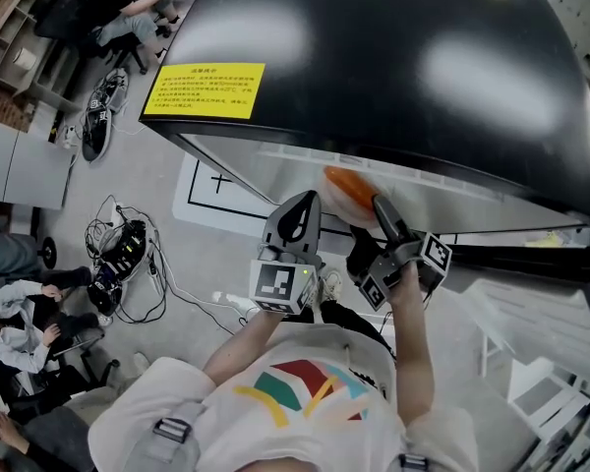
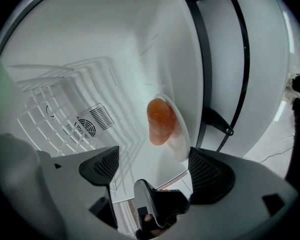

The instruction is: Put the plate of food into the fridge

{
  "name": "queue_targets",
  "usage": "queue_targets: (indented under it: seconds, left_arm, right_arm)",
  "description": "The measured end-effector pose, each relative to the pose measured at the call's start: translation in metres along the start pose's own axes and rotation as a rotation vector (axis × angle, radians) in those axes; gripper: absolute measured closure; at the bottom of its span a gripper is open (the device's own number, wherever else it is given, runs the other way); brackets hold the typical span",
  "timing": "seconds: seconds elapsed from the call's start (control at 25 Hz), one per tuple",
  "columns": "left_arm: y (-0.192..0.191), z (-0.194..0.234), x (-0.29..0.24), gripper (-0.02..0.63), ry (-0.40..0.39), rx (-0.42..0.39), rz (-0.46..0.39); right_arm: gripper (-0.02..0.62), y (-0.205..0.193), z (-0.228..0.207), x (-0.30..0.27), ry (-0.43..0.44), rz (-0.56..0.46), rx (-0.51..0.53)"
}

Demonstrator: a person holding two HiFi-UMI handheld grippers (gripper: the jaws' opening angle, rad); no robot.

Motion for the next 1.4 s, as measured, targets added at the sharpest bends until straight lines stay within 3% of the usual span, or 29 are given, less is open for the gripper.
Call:
queue_targets:
  seconds: [0.2, 0.56, 0.76, 0.92, 1.08, 1.28, 1.4]
  left_arm:
    - [0.001, 0.001, -0.003, 0.601, -0.001, -0.004, -0.006]
    - [0.005, 0.001, -0.003, 0.601, -0.003, 0.004, -0.01]
    - [-0.009, 0.007, 0.0, 0.601, -0.004, 0.023, -0.004]
    - [0.013, 0.0, 0.0, 0.601, -0.019, -0.002, -0.041]
    - [0.016, -0.002, 0.006, 0.601, -0.03, -0.009, -0.053]
    - [0.026, -0.008, 0.019, 0.601, -0.053, -0.014, -0.083]
    - [0.036, -0.015, 0.027, 0.601, -0.067, -0.021, -0.104]
  right_arm:
    - [0.186, 0.016, -0.001, -0.008, -0.023, -0.024, 0.028]
    - [0.186, 0.021, 0.012, -0.004, -0.073, -0.088, 0.215]
    - [0.186, 0.015, 0.018, 0.007, -0.061, -0.175, 0.299]
    - [0.186, 0.009, 0.028, 0.016, -0.035, -0.196, 0.323]
    - [0.186, 0.001, 0.045, 0.023, 0.029, -0.193, 0.38]
    - [0.187, -0.028, 0.076, 0.026, 0.159, -0.101, 0.588]
    - [0.263, -0.046, 0.098, 0.033, 0.262, -0.081, 0.651]
Point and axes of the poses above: the fingertips, and each gripper's own axes: x backward along the fingers, z to its left, y out of its top, the point moved 5 cm from there along x, backward along the fingers, and after that the axes turned 7 degrees about x, right-handed, at the moved point
